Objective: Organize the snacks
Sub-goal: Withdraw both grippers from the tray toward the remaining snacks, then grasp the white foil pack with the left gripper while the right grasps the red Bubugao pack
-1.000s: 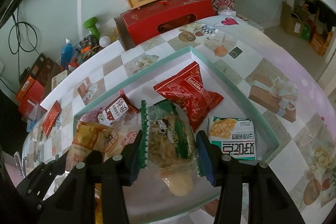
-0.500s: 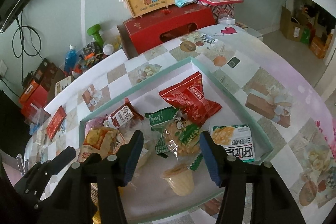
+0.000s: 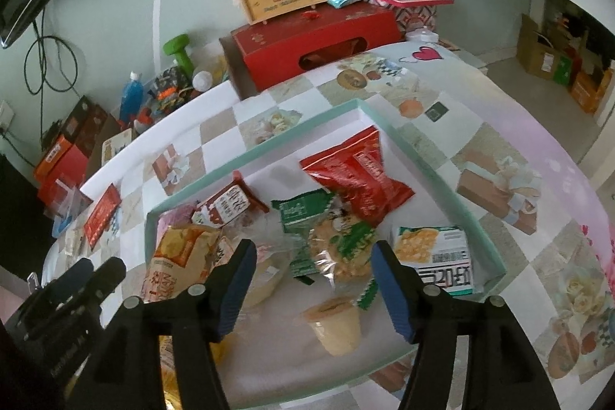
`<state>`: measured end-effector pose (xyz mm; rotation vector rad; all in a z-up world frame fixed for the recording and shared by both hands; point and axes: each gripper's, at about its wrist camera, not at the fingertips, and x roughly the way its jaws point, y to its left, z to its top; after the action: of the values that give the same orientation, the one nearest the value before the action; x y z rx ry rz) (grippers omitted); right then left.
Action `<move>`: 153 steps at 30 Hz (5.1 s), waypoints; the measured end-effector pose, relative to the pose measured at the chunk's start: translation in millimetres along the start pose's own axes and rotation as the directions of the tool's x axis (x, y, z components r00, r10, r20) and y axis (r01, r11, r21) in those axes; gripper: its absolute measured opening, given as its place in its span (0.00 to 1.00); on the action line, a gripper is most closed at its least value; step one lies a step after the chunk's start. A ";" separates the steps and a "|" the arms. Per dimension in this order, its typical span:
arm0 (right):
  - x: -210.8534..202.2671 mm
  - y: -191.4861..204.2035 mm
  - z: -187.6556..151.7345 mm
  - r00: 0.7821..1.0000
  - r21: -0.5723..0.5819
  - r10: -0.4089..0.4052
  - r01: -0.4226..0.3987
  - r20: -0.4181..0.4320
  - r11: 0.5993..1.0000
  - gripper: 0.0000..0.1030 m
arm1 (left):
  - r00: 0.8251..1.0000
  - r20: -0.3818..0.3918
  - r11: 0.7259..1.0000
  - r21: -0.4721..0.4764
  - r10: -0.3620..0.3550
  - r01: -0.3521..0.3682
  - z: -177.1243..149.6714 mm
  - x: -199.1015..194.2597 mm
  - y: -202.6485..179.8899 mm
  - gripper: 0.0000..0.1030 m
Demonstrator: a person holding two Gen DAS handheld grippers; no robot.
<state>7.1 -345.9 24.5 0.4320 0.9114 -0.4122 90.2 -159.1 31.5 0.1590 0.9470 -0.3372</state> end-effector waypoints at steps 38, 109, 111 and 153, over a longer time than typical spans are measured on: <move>-0.8 14.1 -0.2 0.999 -0.029 -0.030 0.031 0.037 0.999 1.00 | 0.993 -0.042 0.990 -0.082 0.109 -0.112 -3.1 10.0 32.5 1.00; 154.4 317.0 9.4 0.950 -0.074 0.166 -0.191 -0.266 0.979 1.00 | 0.990 -0.062 0.919 -0.367 0.130 -0.144 1.6 72.8 318.4 1.00; 161.5 320.2 12.1 0.955 -0.059 0.151 -0.171 -0.255 0.983 1.00 | 0.989 -0.051 0.916 -0.375 0.136 -0.145 2.2 73.1 321.0 1.00; 184.3 343.0 -6.7 0.987 -0.412 -0.027 -0.041 -0.158 0.910 1.00 | 0.986 -0.165 0.862 -0.495 0.027 -0.107 51.0 142.2 307.7 0.96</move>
<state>279.7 -83.7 -68.3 0.0772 1.1228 -0.1682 313.7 84.5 -59.3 -0.2673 1.1494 -0.0023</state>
